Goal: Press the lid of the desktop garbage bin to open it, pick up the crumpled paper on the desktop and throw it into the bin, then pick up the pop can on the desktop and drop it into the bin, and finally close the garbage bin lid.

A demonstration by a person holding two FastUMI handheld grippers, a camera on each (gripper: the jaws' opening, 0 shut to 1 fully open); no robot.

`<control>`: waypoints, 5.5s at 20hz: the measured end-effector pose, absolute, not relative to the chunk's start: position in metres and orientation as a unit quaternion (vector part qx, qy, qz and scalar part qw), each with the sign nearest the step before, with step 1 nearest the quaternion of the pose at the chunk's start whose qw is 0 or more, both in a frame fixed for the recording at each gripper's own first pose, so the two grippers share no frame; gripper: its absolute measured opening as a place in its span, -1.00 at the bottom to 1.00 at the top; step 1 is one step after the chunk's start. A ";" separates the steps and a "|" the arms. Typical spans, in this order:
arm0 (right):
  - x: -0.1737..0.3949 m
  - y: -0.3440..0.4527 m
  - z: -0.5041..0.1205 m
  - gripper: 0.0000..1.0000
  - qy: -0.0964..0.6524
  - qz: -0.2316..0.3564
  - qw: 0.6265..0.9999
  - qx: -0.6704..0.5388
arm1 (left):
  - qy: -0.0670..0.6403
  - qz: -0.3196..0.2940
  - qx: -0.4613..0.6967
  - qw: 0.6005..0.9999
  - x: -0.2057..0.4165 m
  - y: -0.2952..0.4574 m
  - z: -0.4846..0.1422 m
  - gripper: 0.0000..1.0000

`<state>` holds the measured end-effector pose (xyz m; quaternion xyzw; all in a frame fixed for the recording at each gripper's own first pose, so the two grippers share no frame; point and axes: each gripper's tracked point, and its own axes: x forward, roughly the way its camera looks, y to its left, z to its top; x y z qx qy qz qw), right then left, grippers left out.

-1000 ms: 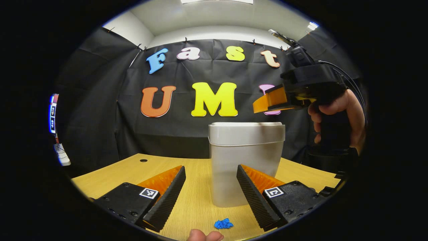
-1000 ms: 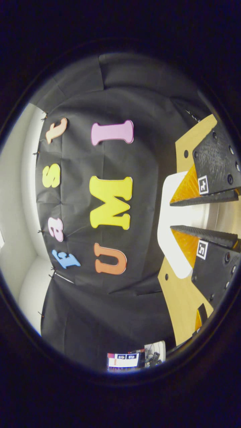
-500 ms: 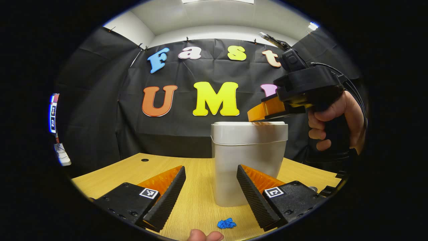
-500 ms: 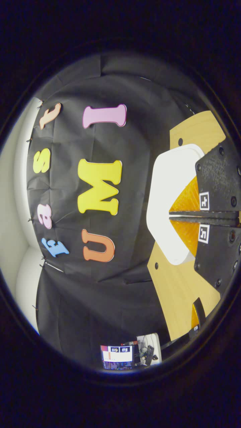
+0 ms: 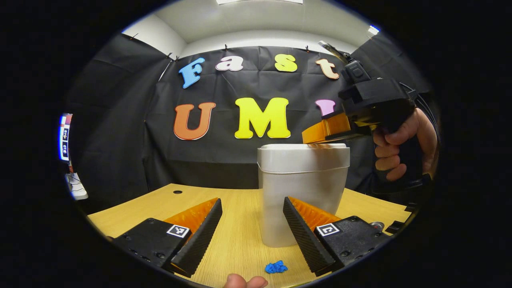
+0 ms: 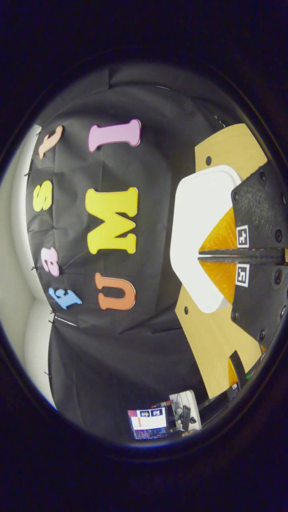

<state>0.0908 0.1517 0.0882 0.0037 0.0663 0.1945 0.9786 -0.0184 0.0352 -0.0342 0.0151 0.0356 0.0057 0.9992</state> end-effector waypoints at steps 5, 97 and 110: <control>0.083 0.119 0.144 -0.38 -0.019 0.158 0.987 0.036 | 0.033 0.016 0.013 0.999 -0.023 0.036 -0.029 0.98; -0.032 0.037 -0.195 0.87 0.178 0.109 0.977 0.034 | 0.095 -0.001 -0.039 0.995 -0.032 0.016 -0.067 -0.44; -0.037 0.040 -0.166 0.59 0.144 0.147 0.979 0.010 | 0.005 -0.027 -0.017 0.999 0.016 0.019 0.043 -0.45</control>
